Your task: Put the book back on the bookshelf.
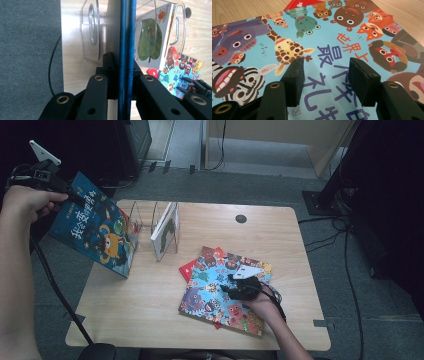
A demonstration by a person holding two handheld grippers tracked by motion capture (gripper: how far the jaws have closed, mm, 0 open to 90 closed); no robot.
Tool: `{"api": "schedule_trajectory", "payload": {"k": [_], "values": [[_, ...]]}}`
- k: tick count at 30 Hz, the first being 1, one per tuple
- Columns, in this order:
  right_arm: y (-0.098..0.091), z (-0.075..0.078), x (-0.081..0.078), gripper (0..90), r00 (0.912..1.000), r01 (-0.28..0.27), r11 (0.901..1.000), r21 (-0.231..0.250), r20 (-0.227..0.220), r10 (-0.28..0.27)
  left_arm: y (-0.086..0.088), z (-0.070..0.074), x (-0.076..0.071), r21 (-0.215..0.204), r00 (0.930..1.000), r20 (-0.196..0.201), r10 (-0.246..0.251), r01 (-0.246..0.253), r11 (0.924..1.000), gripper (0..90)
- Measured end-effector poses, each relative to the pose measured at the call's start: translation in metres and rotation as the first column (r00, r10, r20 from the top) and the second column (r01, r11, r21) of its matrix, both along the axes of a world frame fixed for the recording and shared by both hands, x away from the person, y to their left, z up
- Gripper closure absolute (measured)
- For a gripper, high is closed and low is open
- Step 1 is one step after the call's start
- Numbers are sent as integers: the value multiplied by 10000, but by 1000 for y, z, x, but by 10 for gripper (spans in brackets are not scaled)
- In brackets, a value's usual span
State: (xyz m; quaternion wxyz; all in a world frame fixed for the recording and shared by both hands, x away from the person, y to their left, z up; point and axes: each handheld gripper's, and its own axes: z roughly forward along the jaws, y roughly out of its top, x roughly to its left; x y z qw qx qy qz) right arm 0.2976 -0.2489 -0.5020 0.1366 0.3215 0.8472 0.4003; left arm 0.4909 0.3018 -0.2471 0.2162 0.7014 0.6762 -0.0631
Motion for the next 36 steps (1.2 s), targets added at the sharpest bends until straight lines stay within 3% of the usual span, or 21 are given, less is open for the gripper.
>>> {"api": "schedule_trajectory", "payload": {"k": [8,25,36], "values": [[0,0,0,470,10000,-2,10000,-10,7,2,5,-5,12,-160,9998,45,201,-200,9997,835],[0,0,0,470,10000,2,10000,-1,-2,-2,11,-11,14,-190,9965,799,231,-216,9996,817],[0,0,0,467,10000,10,10000,-4,-9,-10,12,-9,11,-411,9936,1117,-172,219,9989,589]]}}
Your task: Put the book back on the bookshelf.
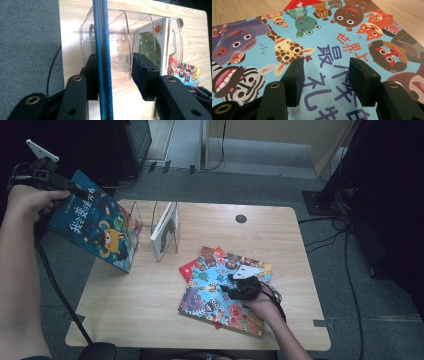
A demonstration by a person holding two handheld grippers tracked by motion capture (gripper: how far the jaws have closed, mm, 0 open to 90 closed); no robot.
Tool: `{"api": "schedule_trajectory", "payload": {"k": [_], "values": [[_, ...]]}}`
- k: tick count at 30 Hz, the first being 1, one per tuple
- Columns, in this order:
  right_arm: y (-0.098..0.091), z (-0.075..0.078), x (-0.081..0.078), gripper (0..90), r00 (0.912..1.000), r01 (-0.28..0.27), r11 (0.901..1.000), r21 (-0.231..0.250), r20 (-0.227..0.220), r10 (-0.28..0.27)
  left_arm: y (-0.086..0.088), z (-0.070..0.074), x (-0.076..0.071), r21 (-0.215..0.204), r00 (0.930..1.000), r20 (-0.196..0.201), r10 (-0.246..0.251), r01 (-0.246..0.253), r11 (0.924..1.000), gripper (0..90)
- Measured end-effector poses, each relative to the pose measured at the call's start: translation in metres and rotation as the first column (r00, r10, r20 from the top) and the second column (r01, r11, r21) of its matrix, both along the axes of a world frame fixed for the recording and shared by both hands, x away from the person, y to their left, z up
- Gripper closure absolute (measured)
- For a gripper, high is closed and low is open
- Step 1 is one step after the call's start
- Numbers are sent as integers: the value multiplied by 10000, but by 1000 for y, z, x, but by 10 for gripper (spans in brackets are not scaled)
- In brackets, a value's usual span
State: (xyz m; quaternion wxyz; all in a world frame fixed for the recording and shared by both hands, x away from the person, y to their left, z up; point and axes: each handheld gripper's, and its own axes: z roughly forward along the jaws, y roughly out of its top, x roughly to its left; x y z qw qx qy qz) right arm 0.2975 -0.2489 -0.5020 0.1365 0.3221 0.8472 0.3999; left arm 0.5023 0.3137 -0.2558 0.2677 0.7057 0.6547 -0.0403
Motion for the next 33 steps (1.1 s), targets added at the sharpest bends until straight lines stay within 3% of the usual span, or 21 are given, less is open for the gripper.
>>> {"api": "schedule_trajectory", "payload": {"k": [12,19,25,33], "values": [[0,0,0,455,10000,59,10000,-18,29,-59,1,11,-9,113,9996,111,-253,252,9996,498],[0,0,0,443,10000,78,10000,-35,27,-78,6,26,-26,304,9996,120,-247,243,9992,481],[-1,0,0,434,10000,57,10000,1,-13,-57,12,44,-45,319,9981,610,-99,79,9995,478],[-5,0,3,407,9992,-79,9992,403,-392,95,-1,62,-69,226,9887,1436,-433,404,9989,468]]}}
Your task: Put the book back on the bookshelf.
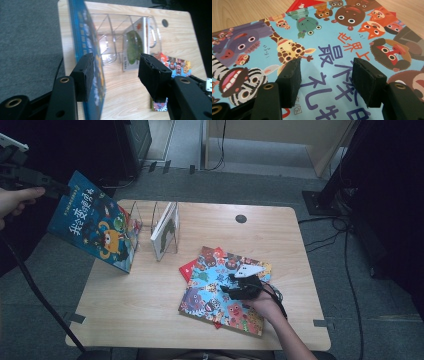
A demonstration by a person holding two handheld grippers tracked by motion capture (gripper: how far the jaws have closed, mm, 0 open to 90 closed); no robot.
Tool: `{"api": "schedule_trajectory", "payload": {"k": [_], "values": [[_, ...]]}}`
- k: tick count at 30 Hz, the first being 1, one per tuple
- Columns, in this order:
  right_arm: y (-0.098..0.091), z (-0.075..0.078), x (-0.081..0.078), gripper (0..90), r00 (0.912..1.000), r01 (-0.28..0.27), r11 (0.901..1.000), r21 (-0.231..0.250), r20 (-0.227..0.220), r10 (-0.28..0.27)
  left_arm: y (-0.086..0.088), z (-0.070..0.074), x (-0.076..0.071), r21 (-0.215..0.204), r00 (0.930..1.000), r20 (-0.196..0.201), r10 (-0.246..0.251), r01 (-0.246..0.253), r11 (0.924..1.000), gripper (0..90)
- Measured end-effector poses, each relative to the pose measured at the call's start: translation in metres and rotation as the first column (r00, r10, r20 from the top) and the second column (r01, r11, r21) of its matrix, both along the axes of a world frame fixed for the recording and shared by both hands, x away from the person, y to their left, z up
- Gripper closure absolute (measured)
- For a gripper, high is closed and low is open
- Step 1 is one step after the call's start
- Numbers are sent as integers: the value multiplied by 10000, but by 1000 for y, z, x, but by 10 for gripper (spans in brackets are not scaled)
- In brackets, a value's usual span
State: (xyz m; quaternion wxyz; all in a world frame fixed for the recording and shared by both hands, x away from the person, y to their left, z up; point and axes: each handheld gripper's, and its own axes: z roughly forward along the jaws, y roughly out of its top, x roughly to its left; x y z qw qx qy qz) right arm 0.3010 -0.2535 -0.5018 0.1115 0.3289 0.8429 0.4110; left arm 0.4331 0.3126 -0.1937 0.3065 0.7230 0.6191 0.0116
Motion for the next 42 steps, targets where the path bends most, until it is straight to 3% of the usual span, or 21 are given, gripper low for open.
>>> {"api": "schedule_trajectory", "payload": {"k": [4,7,11,15,18,21,29,35,42], "values": [[-3,0,2,409,9998,-163,9998,117,-121,164,-11,1,-9,-29,9997,164,-183,183,9998,464],[-4,2,5,406,9999,-125,9999,-103,-59,124,-19,2,-18,34,9992,330,-208,207,9998,460],[-9,6,7,411,10000,-11,9997,261,26,10,-32,-2,-28,-10,9979,445,-463,464,9989,458],[-15,9,9,416,9998,150,9987,481,96,-155,-46,-14,-38,78,9968,445,-662,660,9978,454],[-16,12,10,414,9998,147,9996,257,101,-150,-52,-25,-44,-57,9955,595,-744,749,9972,454],[-19,13,10,414,9998,159,9994,322,122,-163,-58,-38,-46,268,9953,585,-768,753,9968,457],[-19,14,11,416,9998,139,9995,296,146,-144,-78,-71,-54,255,9915,636,-1138,1124,9933,455],[-19,13,10,420,9998,136,9997,217,107,-138,-97,-90,-59,497,9854,600,-1594,1566,9864,449],[-21,12,8,434,9997,221,9994,273,78,-223,-119,-113,-66,294,9762,783,-2022,2005,9793,450]]}}
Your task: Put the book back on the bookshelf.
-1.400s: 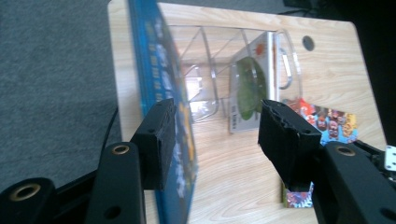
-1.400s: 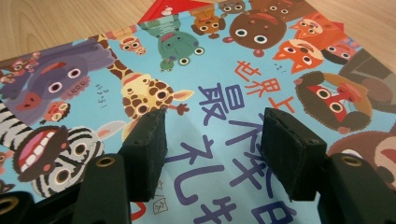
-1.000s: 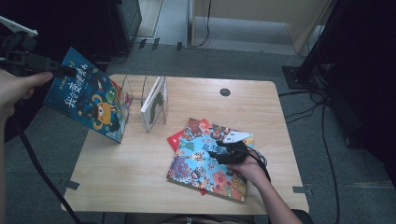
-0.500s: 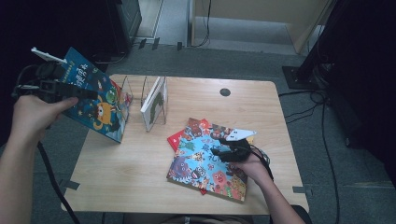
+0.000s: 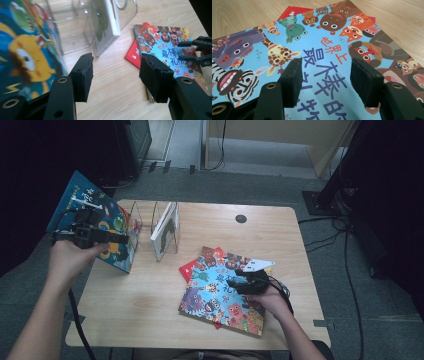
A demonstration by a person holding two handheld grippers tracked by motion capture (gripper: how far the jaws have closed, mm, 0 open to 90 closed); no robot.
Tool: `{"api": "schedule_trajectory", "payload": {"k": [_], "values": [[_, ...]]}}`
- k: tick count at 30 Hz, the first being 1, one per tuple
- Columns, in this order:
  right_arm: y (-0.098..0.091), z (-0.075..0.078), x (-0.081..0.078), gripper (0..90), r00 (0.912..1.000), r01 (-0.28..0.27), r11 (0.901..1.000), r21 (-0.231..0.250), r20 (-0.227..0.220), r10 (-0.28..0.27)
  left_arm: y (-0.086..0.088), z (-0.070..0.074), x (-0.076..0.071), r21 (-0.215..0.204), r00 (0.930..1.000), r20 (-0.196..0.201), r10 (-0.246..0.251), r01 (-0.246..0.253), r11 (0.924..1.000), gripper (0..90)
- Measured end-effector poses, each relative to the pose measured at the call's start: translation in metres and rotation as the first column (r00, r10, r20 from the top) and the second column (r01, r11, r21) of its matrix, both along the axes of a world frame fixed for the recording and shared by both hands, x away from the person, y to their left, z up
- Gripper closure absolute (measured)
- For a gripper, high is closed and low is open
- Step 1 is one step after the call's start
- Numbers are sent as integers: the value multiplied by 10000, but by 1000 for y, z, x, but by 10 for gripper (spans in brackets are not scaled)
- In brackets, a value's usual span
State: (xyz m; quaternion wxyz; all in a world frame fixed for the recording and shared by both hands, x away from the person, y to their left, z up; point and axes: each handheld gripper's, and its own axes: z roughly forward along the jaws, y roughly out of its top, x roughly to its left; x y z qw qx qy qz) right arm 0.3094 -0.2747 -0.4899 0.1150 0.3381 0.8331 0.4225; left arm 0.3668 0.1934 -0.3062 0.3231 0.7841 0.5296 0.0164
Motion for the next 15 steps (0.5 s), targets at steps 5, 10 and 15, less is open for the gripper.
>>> {"api": "schedule_trajectory", "payload": {"k": [5,10,15], "values": [[-3,0,0,434,9999,107,9999,-24,38,-106,-12,-18,-7,169,9991,110,-414,412,9990,436],[-4,-1,0,451,10000,84,9999,-70,7,-83,-18,-37,-13,176,9980,117,-623,621,9979,436],[-5,-1,0,468,10000,79,9999,-63,33,-79,-27,-52,-18,268,9967,160,-797,792,9965,436]]}}
